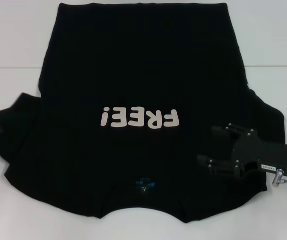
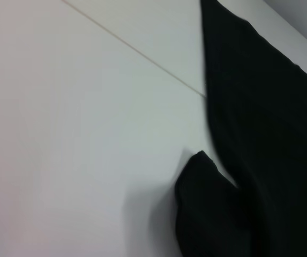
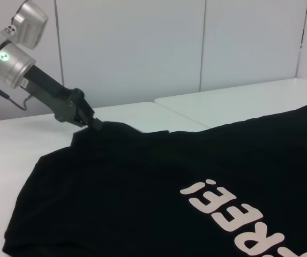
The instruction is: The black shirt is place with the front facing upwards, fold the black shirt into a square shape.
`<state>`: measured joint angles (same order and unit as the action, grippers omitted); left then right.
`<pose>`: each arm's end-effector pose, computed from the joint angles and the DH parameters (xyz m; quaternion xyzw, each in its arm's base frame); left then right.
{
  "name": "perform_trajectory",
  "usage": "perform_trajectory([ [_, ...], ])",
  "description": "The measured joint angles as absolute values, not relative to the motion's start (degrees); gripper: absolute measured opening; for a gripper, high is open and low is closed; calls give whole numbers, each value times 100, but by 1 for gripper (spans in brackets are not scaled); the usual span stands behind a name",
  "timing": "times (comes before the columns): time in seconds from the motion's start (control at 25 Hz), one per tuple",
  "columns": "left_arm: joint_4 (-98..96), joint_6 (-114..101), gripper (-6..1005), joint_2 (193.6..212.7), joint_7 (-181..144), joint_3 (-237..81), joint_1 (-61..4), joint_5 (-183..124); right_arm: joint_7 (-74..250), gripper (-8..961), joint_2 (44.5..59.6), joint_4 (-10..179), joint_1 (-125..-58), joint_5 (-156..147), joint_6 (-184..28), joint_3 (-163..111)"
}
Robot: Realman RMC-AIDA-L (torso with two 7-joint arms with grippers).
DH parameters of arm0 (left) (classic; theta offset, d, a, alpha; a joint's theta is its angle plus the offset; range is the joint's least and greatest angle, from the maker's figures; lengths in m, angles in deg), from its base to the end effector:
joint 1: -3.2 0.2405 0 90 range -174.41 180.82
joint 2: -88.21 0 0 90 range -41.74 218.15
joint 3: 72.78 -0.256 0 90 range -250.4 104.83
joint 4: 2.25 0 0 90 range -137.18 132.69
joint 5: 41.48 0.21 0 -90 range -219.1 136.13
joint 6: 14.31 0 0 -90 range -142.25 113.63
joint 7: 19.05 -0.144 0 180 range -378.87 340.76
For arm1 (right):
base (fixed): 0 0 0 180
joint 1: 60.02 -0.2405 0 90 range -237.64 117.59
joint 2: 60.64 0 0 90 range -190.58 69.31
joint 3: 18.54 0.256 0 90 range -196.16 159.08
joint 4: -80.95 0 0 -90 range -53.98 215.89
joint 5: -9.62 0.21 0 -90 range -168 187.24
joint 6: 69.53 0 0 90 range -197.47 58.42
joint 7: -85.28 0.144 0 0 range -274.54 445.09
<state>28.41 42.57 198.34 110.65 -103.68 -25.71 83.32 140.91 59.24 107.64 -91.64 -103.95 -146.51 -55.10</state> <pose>-0.3879 0.3629 0.0780 -0.6375 -0.6600 -0.2024 0.3421 0.2826 0.3364 -0.0330 -0.9461 0.1231 0.2035 0.2197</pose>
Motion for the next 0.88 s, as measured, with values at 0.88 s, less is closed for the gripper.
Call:
perform_trajectory([
  [0.88,3412,4520,5,19853,11165,-10364,-2493,8332,14091,891,5925,10758,-9147,-10394,-14660,-5535],
])
